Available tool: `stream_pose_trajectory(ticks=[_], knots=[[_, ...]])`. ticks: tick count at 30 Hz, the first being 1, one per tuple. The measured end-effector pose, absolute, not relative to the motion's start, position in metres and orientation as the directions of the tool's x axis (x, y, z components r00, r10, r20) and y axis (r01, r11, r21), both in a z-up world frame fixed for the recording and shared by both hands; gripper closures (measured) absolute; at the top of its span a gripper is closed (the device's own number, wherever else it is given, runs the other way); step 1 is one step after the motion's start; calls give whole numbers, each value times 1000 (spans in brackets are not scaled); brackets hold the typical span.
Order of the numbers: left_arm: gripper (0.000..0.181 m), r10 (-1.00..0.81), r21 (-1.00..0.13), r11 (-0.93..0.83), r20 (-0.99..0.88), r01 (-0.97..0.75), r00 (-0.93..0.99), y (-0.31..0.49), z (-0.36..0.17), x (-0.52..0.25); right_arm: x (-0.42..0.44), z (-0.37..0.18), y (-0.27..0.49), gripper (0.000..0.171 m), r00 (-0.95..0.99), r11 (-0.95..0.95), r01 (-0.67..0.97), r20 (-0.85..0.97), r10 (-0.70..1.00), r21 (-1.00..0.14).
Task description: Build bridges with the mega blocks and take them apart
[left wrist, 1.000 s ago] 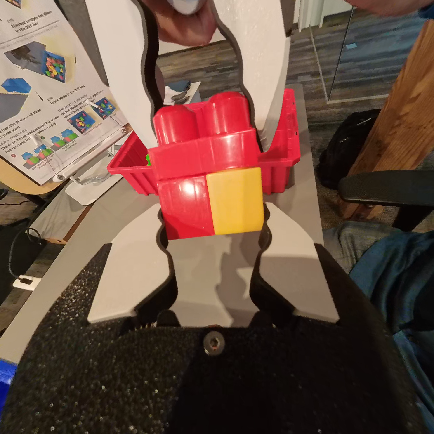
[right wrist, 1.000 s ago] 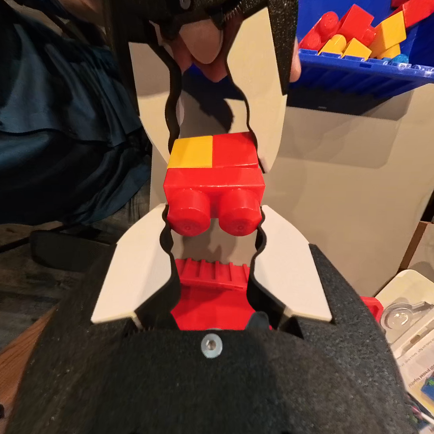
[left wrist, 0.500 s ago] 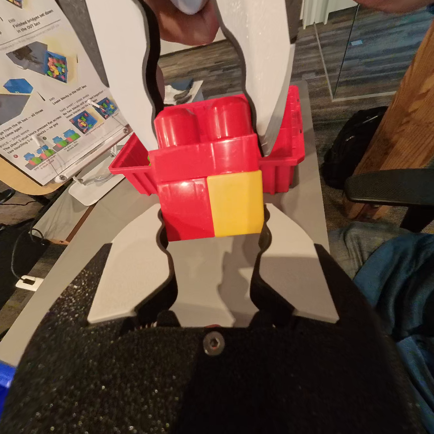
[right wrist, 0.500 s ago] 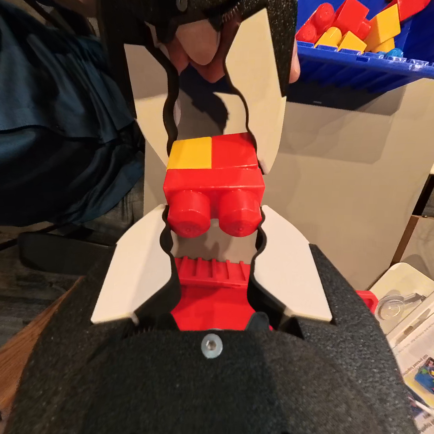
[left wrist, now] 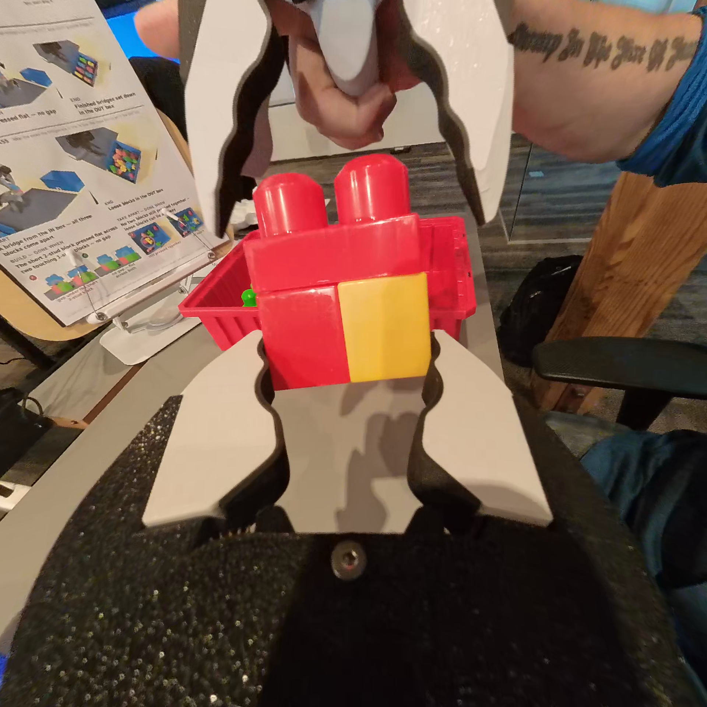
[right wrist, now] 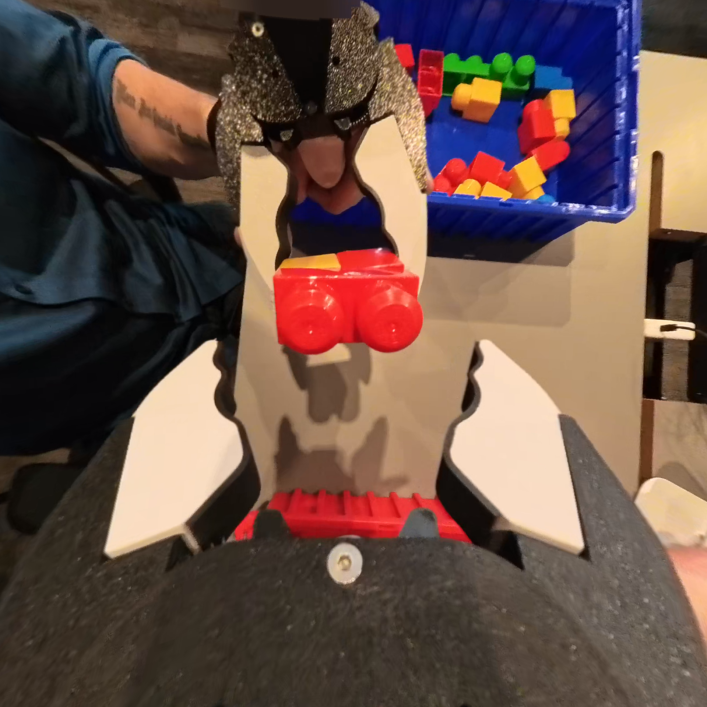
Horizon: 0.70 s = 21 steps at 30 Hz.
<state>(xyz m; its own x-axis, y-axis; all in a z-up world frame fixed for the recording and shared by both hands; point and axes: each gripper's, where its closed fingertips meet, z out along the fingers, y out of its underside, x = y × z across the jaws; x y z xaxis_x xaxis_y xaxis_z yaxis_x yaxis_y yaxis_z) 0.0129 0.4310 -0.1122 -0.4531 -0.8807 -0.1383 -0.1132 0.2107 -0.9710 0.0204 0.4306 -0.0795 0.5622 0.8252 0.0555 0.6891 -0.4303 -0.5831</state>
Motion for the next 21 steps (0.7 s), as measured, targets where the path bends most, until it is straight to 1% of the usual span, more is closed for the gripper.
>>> stream_pose_trajectory(ticks=[1, 3, 5, 8, 10, 14, 17, 21], knots=[[105, -879, -971, 211, -137, -114, -457, 430, -113, 13, 20, -79, 433, 51, 567, -422, 691, 78, 820, -586], [105, -875, -969, 217, -140, -116, -463, 427, -114, 15, 16, -80, 434, 51, 559, -409, 699, 90, 825, -586], [105, -872, -969, 220, -142, -115, -468, 424, -115, 16, 12, -82, 432, 57, 543, -403, 711, 85, 835, -577], [105, -870, -969, 223, -146, -112, -470, 421, -114, 16, 6, -87, 431, 72, 522, -396, 728, 78, 849, -560], [105, -869, -970, 220, -146, -105, -473, 420, -113, 16, 5, -92, 431, 87, 516, -402, 737, 68, 854, -543], [105, -870, -969, 222, -146, -109, -472, 421, -114, 16, 5, -96, 433, 88, 516, -407, 743, 68, 854, -531], [104, -867, -968, 224, -143, -118, -477, 421, -117, 17, 9, -100, 432, 88, 519, -423, 760, 70, 852, -494], [105, -874, -968, 207, -118, -143, -472, 424, -122, 23, 17, -105, 432, 89, 533, -441, 761, 70, 843, -475]])
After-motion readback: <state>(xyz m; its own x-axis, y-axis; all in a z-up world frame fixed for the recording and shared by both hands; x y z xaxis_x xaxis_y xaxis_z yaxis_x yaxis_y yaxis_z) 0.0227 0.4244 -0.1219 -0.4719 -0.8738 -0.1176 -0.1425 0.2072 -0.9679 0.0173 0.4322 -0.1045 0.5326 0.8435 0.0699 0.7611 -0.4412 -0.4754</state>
